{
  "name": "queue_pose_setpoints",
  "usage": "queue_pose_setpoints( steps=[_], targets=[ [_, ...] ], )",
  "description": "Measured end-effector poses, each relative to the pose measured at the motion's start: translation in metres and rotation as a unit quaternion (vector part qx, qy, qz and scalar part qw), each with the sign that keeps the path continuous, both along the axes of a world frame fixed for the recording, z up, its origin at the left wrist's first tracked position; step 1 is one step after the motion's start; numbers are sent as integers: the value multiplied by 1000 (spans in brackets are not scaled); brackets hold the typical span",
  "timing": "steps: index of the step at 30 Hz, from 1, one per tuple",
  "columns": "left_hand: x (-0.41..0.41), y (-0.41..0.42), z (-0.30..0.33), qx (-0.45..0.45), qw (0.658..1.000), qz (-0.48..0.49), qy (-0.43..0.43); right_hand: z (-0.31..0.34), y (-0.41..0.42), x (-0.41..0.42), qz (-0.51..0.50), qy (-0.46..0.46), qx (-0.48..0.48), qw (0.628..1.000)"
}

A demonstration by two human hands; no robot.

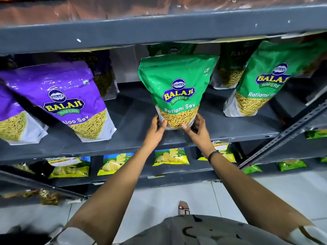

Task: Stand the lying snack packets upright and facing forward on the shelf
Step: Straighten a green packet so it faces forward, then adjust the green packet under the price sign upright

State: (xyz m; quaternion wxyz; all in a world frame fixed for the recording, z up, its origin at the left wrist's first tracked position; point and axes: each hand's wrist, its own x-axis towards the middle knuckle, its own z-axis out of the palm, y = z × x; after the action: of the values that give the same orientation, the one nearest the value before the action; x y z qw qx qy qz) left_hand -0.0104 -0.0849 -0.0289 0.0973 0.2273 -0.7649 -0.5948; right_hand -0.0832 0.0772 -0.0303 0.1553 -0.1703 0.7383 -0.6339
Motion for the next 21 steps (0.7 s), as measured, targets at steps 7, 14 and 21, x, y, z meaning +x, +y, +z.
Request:
queue_pose_setpoints(
  steps=[7,14,21],
  targets=[
    [4,2,-4,2,1000,-9,5,0,2,10,-12,-8,-12,1000],
    [8,12,-7,-5,998,53,38,-2,5,10,-19,-7,-34,999],
    [35,71,-12,-296,927,181,140,-1,37,-13,-211,-11,-72,975]
  ],
)
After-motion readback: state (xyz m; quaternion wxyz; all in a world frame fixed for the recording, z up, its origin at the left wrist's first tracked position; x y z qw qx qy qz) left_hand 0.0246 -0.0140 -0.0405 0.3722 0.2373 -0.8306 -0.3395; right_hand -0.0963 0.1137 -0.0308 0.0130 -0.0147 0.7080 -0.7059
